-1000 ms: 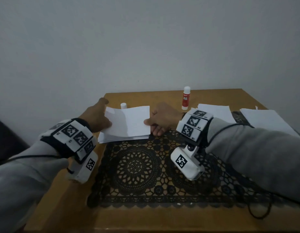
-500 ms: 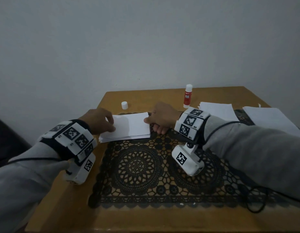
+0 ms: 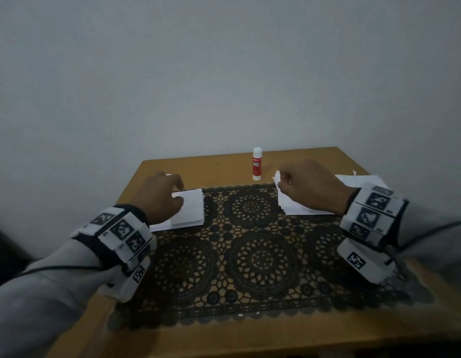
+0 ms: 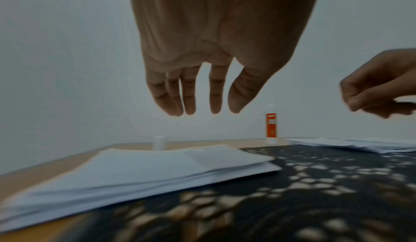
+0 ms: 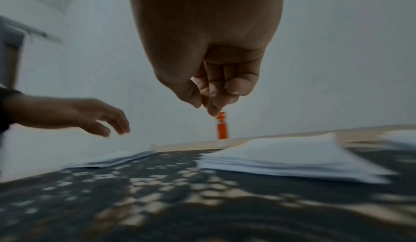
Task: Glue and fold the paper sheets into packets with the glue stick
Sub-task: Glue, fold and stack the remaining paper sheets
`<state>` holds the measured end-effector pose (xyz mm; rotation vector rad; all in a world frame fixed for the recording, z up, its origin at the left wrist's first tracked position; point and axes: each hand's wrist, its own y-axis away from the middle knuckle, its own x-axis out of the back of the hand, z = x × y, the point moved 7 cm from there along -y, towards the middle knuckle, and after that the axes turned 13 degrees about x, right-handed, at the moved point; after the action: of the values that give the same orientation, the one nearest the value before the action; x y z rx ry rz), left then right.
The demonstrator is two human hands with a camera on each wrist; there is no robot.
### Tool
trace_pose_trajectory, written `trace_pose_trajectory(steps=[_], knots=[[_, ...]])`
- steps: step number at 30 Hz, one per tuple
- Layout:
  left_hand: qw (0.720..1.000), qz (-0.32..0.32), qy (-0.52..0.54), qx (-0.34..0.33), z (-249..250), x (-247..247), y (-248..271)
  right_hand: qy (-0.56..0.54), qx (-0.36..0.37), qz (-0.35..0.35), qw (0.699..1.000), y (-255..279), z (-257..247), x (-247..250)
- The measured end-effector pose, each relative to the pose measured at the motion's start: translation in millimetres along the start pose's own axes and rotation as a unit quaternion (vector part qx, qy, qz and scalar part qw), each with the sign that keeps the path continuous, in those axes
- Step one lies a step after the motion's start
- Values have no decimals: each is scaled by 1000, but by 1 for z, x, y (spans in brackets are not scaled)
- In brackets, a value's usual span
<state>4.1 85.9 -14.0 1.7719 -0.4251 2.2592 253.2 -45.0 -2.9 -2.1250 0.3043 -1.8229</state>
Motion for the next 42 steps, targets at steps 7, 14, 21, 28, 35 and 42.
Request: trace_pose_trajectory(steps=[7, 14, 21, 28, 35, 42], knots=[[976, -24, 35, -215, 140, -25, 27, 25, -67, -36, 997, 29, 57, 4], [966, -70, -14, -249, 204, -59, 15, -26, -134, -21, 990, 24, 72, -8], [958, -115, -66, -253, 226, -86, 0, 3, -175, -48, 983, 25, 82, -13], [958, -127, -64, -249, 225, -93, -5, -37, -190, -47, 980, 26, 81, -12], [959, -122, -46, -250, 227, -93, -5, -34, -197, -41, 979, 27, 82, -12], [960, -131, -26, -244, 228, -92, -4, -29, -199, -46, 978, 26, 83, -13]])
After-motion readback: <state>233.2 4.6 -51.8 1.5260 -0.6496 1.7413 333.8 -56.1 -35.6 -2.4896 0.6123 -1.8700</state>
